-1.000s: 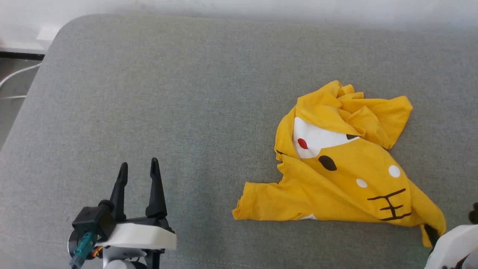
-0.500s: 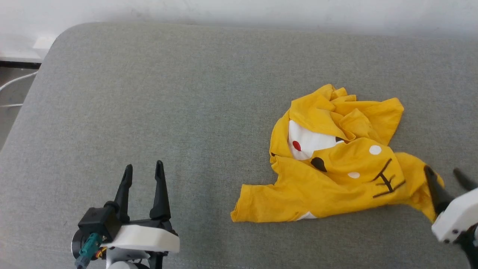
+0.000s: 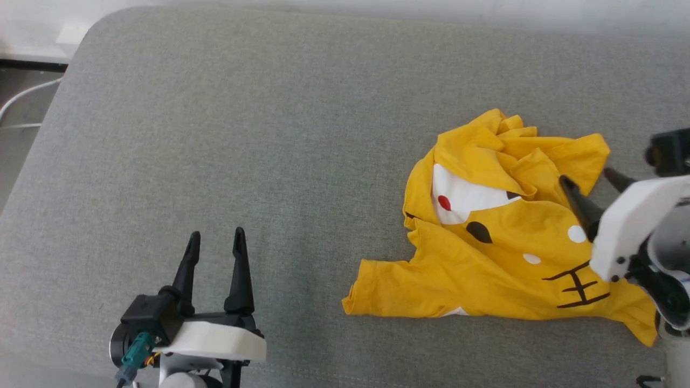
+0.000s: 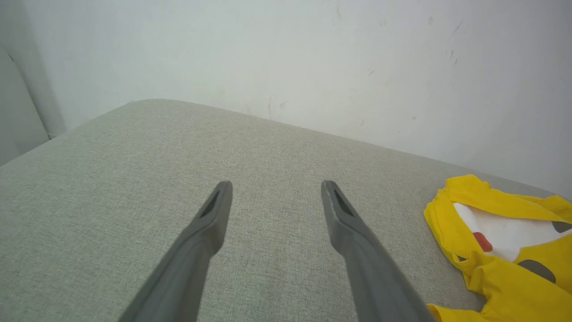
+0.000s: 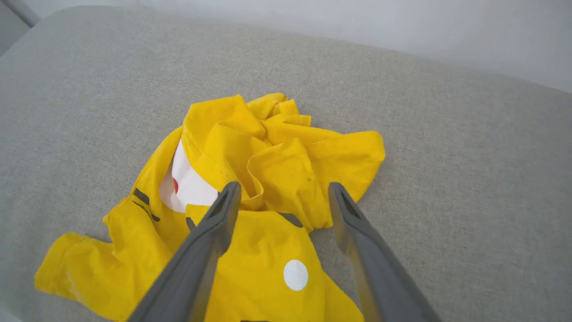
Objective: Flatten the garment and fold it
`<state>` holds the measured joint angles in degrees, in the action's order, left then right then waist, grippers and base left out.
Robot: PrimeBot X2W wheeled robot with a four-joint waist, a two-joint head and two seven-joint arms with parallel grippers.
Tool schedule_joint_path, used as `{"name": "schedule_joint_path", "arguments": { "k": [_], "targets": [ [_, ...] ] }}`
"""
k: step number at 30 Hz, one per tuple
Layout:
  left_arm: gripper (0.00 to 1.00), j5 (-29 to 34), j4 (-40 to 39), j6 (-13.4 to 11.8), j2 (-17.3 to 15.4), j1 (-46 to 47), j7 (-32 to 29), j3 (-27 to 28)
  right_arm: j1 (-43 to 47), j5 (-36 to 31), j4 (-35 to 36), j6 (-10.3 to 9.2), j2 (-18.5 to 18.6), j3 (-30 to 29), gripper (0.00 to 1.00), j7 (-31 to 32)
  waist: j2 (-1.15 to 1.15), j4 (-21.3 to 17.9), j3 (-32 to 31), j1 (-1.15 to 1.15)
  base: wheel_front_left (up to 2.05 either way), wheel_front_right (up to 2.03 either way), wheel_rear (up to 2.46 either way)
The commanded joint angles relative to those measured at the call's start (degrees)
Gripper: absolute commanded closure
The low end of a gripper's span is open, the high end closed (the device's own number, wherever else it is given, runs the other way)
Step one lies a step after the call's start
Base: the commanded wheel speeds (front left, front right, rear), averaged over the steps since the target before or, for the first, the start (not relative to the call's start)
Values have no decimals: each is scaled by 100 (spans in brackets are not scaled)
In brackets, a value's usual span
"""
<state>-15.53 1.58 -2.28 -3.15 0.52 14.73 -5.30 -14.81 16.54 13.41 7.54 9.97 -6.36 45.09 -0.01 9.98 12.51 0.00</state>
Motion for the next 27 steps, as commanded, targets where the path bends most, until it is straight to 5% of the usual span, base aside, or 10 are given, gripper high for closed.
{"name": "schedule_joint_path", "arguments": {
  "k": [1, 15, 16, 19, 27],
  "targets": [
    [0, 12, -30, 40, 24, 147, 27, -10, -264, -80, -343, -5, 184, 266, 0, 192, 1, 115, 146, 0, 0, 0, 0],
    [0, -91, 18, 48, 26, 473, 27, -252, -1584, -575, -2919, -5, 441, 1432, 0, -37, 1, 543, 554, 0, 0, 0, 0],
    [0, -93, 22, 45, 26, 497, 27, -276, -1633, -642, -3119, -5, 416, 1427, 35, -94, 1, 574, 575, 0, 0, 0, 0],
    [0, -102, 28, 31, 26, 549, 27, -343, -1767, -756, -3574, -5, 311, 1354, 100, -359, 1, 644, 614, 0, 0, 0, 0],
    [0, -137, 30, -40, 27, 496, 27, -372, -2439, -623, -3726, -5, 354, 1783, 100, -997, 1, 626, 553, 0, 0, 0, 0]
  ]
}}
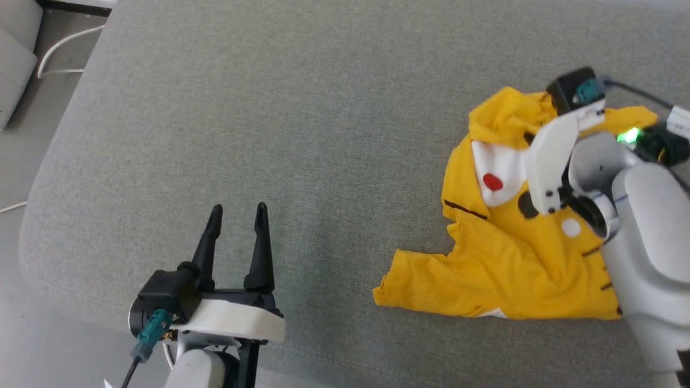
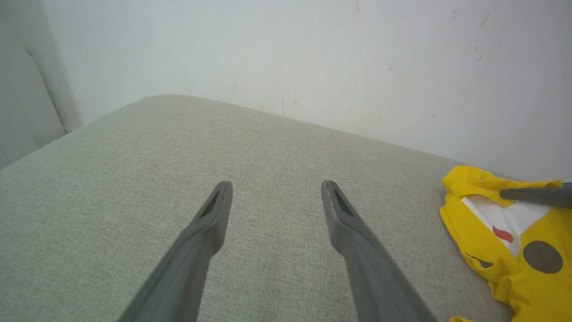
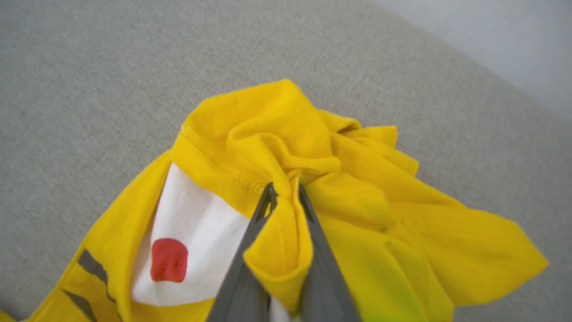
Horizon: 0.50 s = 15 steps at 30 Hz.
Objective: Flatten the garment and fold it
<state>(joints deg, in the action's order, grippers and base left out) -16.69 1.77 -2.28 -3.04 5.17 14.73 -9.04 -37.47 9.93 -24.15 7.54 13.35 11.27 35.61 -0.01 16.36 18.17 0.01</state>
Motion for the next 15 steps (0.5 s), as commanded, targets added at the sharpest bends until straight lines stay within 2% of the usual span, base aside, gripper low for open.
{"name": "schedule_joint_path", "arguments": {
  "k": [1, 8, 15],
  "targets": [
    [0, -36, 10, -44, 16, 34, 27, -12, -313, 66, 62, -5, 39, 81, 100, -104, 1, -12, -19, -1, 0, 0, 0],
    [0, -129, -34, -44, 16, 166, 27, -194, -1349, -45, -24, -5, 162, 394, 100, -504, 1, 170, 98, -1, 0, 0, 0],
    [0, -240, 58, -38, 16, 280, 27, -445, -1638, -554, -1084, -5, 24, 312, 100, -1215, 1, 583, 228, -1, 0, 0, 0]
  ]
}}
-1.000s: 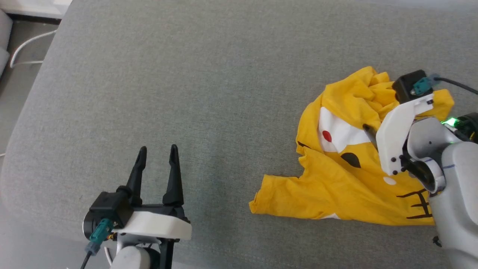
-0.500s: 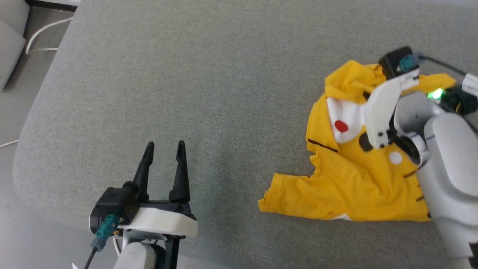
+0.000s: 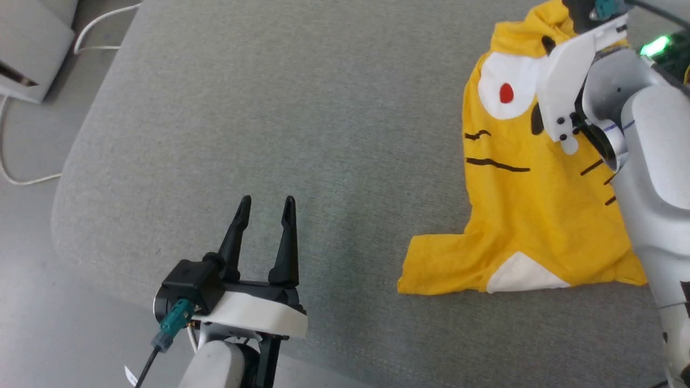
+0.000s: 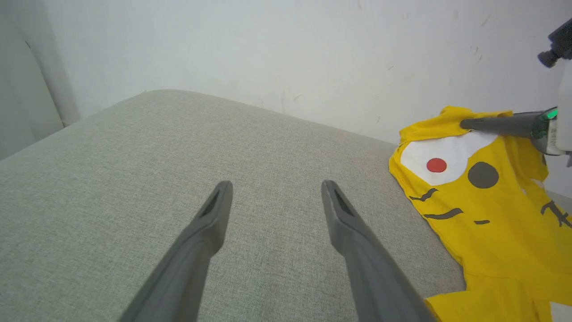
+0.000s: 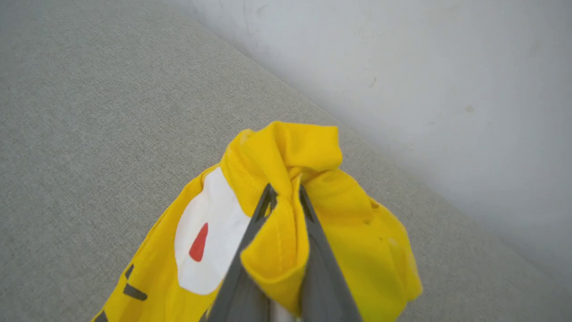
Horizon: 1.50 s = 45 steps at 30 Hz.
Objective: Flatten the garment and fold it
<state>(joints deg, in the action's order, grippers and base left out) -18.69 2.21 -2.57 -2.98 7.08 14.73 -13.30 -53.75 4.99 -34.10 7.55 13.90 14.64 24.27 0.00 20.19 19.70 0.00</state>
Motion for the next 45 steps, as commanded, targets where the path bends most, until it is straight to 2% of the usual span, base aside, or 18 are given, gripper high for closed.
{"name": "schedule_joint_path", "arguments": {
  "k": [1, 4, 5, 6, 7, 8, 12, 16, 19, 23, 27, 31, 34, 39, 41, 44, 45],
  "targets": [
    [0, -54, 25, -17, 10, 105, 27, -45, -13, -117, -259, -6, -77, -57, 100, -217, 0, 243, 83, 0, 0, 0, 0],
    [0, -82, 59, -25, 10, 134, 27, -131, -8, -309, -742, -6, -244, -268, 100, -685, 0, 370, 98, 0, 0, 0, 0],
    [0, -84, 73, -29, 10, 138, 27, -152, -2, -367, -905, -6, -307, -345, 90, -814, 0, 390, 95, 0, 0, 0, 0],
    [0, -86, 85, -35, 10, 141, 27, -168, -1, -441, -1076, -6, -360, -420, 63, -894, 0, 400, 91, 0, 0, 0, 0],
    [0, -89, 94, -45, 10, 144, 27, -183, -10, -505, -1237, -6, -415, -486, 21, -943, 0, 403, 88, 0, 0, 0, 0],
    [0, -93, 103, -56, 10, 149, 27, -197, -36, -544, -1365, -6, -474, -555, 0, -1015, 0, 398, 79, 0, 0, 0, 0],
    [0, -72, 116, -85, 10, 133, 27, -185, -211, -625, -1705, -6, -643, -614, 0, -1245, 0, 273, -39, 0, 0, 0, 0],
    [0, 21, 126, -88, 10, 42, 27, -94, -378, -380, -1797, -6, -727, -573, 0, -1428, 0, 43, -237, 0, 0, 0, 0],
    [0, 103, 110, -77, 10, -38, 27, -4, -415, -121, -1674, -6, -693, -534, 0, -1473, 0, -154, -376, 0, 0, 0, 0],
    [0, 197, 59, -59, 0, -128, 27, 114, -224, 256, -1179, -6, -488, -622, 0, -1488, 0, -391, -528, 0, 0, 0, 0],
    [0, 257, 10, -53, -35, -230, 27, 212, 410, 562, -252, -6, -233, -877, 0, -1382, 0, -611, -660, 0, 0, 0, 0],
    [0, 286, -51, -63, -65, -345, 27, 298, 1498, 650, 1162, -6, -115, -1410, 0, -1212, 0, -812, -747, 0, 0, 0, 0],
    [0, 307, -83, -45, -86, -409, 27, 322, 2474, 554, 2402, -6, -301, -2009, 0, -1126, 0, -922, -777, 0, 0, 0, 0],
    [0, 323, -134, -19, -100, -507, 27, 402, 3980, 81, 4188, -6, -895, -2778, 0, -1371, 0, -1098, -821, 0, 0, 0, 0],
    [0, 322, -150, -9, -103, -570, 27, 454, 4508, -23, 4631, -6, -1038, -2914, 0, -1577, 0, -1178, -837, 0, 0, 0, 0],
    [0, 320, -173, 3, -101, -646, 27, 504, 4974, -55, 4884, -6, -1090, -2941, 0, -1821, 0, -1262, -851, 0, 0, 0, 0],
    [0, 321, -181, 10, -100, -691, 27, 522, 5184, 129, 4902, -6, -1095, -2947, 0, -1953, 0, -1302, -859, 0, 0, 0, 0]
  ]
}}
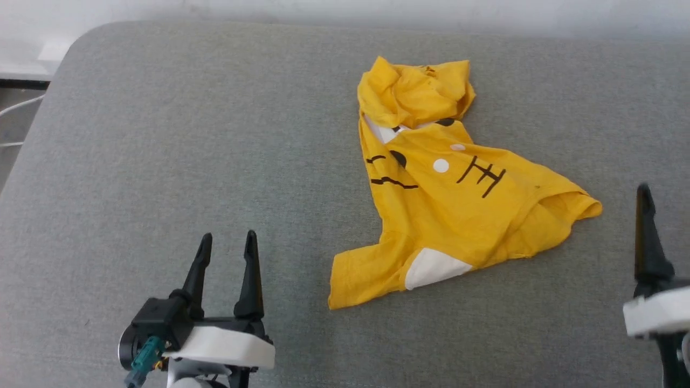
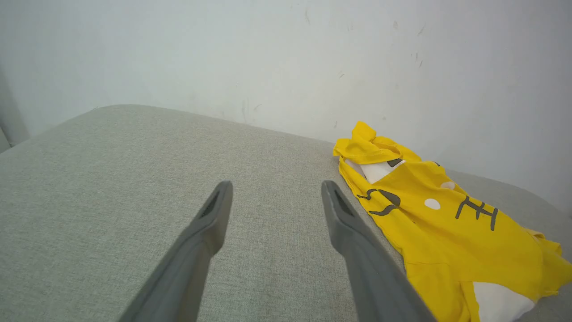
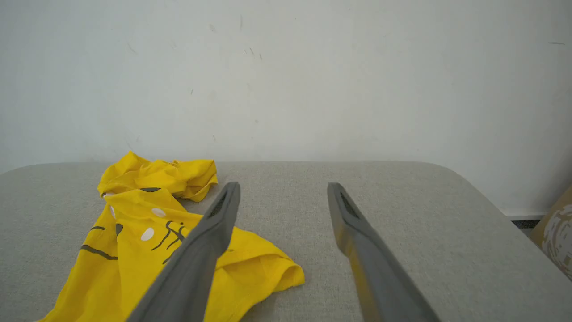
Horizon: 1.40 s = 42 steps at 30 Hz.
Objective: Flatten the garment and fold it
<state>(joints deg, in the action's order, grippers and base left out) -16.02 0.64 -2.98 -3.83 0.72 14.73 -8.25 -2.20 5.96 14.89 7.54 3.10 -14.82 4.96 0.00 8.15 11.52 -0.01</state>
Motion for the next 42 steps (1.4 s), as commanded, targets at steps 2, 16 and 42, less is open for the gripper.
{"name": "schedule_joint_path", "arguments": {
  "k": [2, 16, 42],
  "targets": [
    [0, 52, -32, 61, -10, -146, 27, 46, 386, 297, -64, -5, -19, -13, 0, -381, 0, -173, -56, 1, 0, 0, 0],
    [0, 188, -187, 138, -148, 16, -51, 63, 929, 826, -1069, -5, -22, 182, 0, -1560, 0, -496, -107, 1, 0, 0, 0],
    [0, -485, 2190, 241, 90, 3380, -3631, -1590, 611, 750, -1391, -5, -22, 351, 0, -1548, 0, -529, 323, 1, 0, 0, 0]
  ]
}}
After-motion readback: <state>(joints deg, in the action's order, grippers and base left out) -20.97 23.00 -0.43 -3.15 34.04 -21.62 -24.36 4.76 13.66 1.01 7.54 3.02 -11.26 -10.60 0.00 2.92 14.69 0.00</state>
